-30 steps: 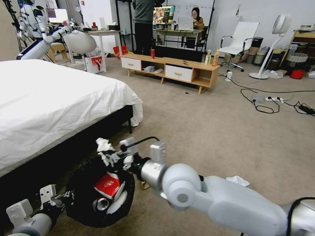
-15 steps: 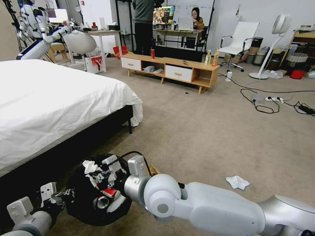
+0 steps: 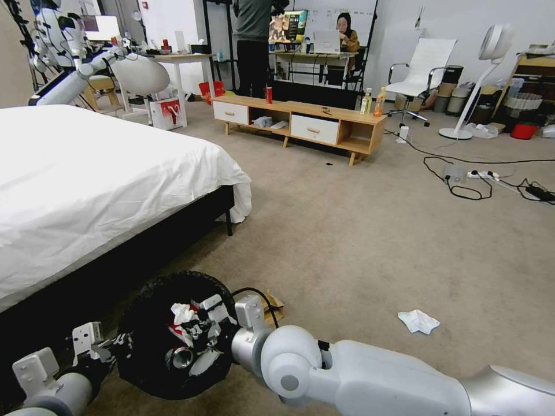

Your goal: Pick up the trash bin and place the garbage on the floor into it.

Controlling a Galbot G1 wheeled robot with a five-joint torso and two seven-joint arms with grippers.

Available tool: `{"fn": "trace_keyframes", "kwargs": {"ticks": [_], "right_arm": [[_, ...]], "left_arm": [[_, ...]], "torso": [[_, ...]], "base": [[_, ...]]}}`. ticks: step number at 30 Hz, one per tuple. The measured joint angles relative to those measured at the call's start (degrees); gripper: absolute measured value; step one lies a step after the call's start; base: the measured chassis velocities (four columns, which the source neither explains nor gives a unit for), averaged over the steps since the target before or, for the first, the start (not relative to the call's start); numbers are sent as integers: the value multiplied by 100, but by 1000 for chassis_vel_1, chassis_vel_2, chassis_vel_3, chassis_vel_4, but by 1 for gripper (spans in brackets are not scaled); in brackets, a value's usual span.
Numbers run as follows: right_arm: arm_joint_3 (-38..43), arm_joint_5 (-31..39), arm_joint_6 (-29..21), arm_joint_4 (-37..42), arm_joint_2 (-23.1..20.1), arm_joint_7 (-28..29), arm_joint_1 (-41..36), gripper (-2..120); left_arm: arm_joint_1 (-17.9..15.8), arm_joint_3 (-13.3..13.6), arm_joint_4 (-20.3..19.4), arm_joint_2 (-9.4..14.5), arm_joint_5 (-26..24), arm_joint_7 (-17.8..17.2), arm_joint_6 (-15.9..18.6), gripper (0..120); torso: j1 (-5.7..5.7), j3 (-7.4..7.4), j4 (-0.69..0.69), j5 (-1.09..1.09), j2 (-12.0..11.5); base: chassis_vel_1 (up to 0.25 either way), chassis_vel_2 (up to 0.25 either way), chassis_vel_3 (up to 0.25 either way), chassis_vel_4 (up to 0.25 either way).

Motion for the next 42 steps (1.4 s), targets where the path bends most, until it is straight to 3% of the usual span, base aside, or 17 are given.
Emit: {"fn": "trace_keyframes", "kwargs": {"ticks": [24,42], "right_arm": [[314,88,-118,430,-99,136,82,96],[271,11,-137,296,-26,198,-54,98]], "left_arm": [[24,-30,61,-46,69,46,-1,3],[53,-43,77,-99,108,101,-1,3]], "torso": [[0,0,0,0,0],[0,0,0,-1,0]], "base": [[0,0,0,0],[0,0,0,0]]}}
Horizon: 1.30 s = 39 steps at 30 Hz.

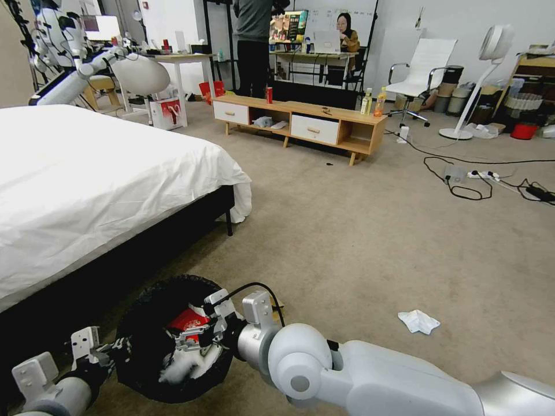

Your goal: Pick up the trash bin and place the garbage on the floor into it.

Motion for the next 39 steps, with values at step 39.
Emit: {"fn": "trace_keyframes", "kwargs": {"ticks": [39], "right_arm": [[4553,-2667,3166,585,-1382,-1562,-1661,100]], "left_arm": [[421,-503,-207,-399,478,168,1,3]], "torso": [[0,0,4,3,-1]], "base": [[0,0,0,0]]}}
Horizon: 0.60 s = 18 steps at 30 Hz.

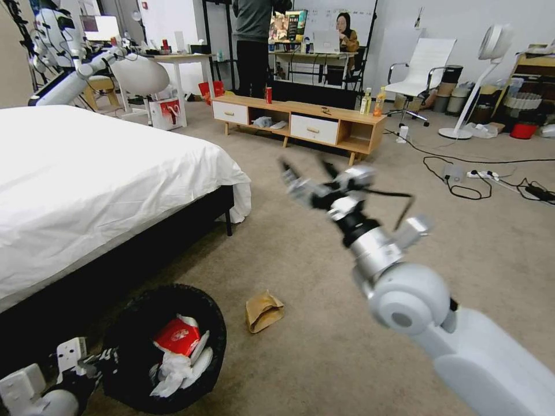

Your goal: Pick up the trash bin and place the garbage on the floor into it.

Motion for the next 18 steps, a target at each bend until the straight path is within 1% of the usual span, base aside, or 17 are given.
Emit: {"fn": "trace_keyframes", "kwargs": {"ticks": [2,3,4,5,6,7,8,9,11,12,14,15,16,18], "right_arm": [[0,0,0,0,0,0,0,100],[504,-253,48,49,-82,-62,-424,99],[504,-253,48,49,-82,-62,-424,99],[779,-380,76,105,-122,-115,-726,99],[1140,-615,129,166,-167,-198,-1153,99],[1140,-615,129,166,-167,-198,-1153,99],[1354,-810,164,200,-169,-252,-1428,100],[1354,-810,164,200,-169,-252,-1428,100],[1797,-1297,214,295,-96,-316,-1926,100],[1797,-1297,214,295,-96,-316,-1926,100],[2091,-1735,274,394,11,-331,-2440,100],[2091,-1735,274,394,11,-331,-2440,100],[2149,-1824,276,420,37,-332,-2574,100],[2292,-2038,276,477,119,-303,-2938,100]], "left_arm": [[0,0,0,0,0,0,0,3],[28,-40,-51,-32,27,9,0,3],[28,-40,-51,-32,27,9,0,3],[52,-67,-81,-56,27,25,0,3],[93,-117,-107,-98,36,32,0,3],[93,-117,-107,-98,36,32,0,3],[121,-142,-124,-132,45,33,0,3],[121,-142,-124,-132,45,33,0,3],[178,-160,-163,-196,57,56,1,3],[178,-160,-163,-196,57,56,1,3],[229,-171,-197,-250,85,85,0,3],[229,-171,-197,-250,85,85,0,3],[249,-173,-210,-265,98,95,0,3],[290,-172,-242,-306,113,112,0,3]], "torso": [[0,0,0,0,0],[0,-1,-10,-1,1],[0,-1,-10,-1,1],[0,0,-3,-2,1],[0,0,-8,-2,1],[0,0,-8,-2,1],[0,-1,-4,0,1],[0,-1,-4,0,1],[0,-1,-3,-3,1],[0,-1,-3,-3,1],[0,-1,-4,-1,1],[0,-1,-4,-1,1],[0,-1,-5,-1,1],[0,-1,-3,-2,1]], "base": [[0,0,0,0],[0,0,0,0],[0,0,0,0],[0,0,0,0],[0,0,0,0],[0,0,0,0],[0,0,0,0],[0,0,0,0],[0,0,0,0],[0,0,0,0],[0,0,0,0],[0,0,0,0],[0,0,0,0],[0,0,0,0]]}}
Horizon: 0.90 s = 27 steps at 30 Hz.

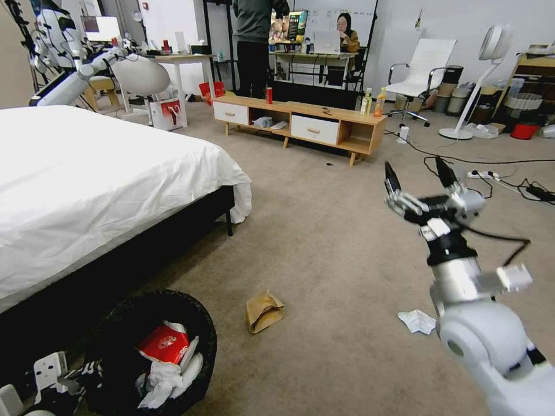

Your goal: Pick up the trash bin and place the garbage on the floor into it.

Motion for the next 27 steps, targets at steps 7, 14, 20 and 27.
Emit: {"fn": "trace_keyframes", "kwargs": {"ticks": [7,14,20,27], "right_arm": [[301,-718,-68,33,231,191,-839,99],[310,-1614,-115,-13,635,486,-1341,99],[248,-1762,-114,-20,841,500,-1399,99],[123,-1788,-107,-64,896,484,-1373,99]], "left_arm": [[68,43,-71,-132,38,31,0,3],[79,145,-129,-295,158,88,-1,3],[56,170,-129,-356,222,121,-1,3],[37,171,-122,-383,262,147,-2,3]], "torso": [[0,0,-3,1,0],[0,1,-1,0,0],[0,1,-1,0,0],[0,1,-1,0,0]], "base": [[0,0,0,0],[0,0,0,0],[0,0,0,0],[0,0,0,0]]}}
